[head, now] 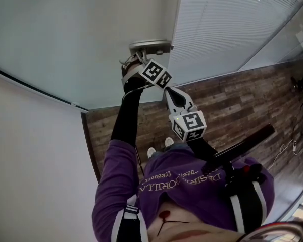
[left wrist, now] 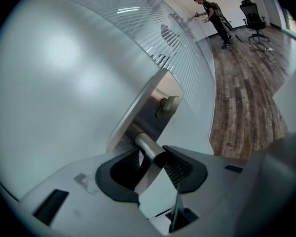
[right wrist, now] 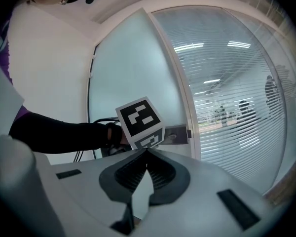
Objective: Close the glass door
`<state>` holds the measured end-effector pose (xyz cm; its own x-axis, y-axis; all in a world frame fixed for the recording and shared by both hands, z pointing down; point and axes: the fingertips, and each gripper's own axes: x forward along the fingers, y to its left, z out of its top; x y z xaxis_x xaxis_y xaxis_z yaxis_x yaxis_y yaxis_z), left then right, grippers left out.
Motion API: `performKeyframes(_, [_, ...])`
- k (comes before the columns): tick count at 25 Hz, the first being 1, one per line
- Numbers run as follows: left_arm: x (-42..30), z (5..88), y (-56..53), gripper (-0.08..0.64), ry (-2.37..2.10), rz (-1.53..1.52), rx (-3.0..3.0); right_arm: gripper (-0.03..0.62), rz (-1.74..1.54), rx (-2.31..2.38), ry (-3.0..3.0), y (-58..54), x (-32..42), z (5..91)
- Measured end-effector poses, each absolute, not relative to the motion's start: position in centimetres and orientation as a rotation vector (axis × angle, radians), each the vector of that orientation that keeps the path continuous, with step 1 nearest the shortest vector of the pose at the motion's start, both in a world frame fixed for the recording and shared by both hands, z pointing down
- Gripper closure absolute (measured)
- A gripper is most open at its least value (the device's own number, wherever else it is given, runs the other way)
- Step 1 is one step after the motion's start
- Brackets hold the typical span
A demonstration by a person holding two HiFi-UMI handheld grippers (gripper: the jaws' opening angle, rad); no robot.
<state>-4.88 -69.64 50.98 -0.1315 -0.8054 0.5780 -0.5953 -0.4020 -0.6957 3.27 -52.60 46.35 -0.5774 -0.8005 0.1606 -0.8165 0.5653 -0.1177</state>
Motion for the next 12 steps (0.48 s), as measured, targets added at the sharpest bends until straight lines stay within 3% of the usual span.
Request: performKeyframes(12, [-4.7,50.6,-71.0,0.419,1.620,-1.562,-1.897,0.595,0.276,1.315,-2.728,-54.4,4.2,46.5])
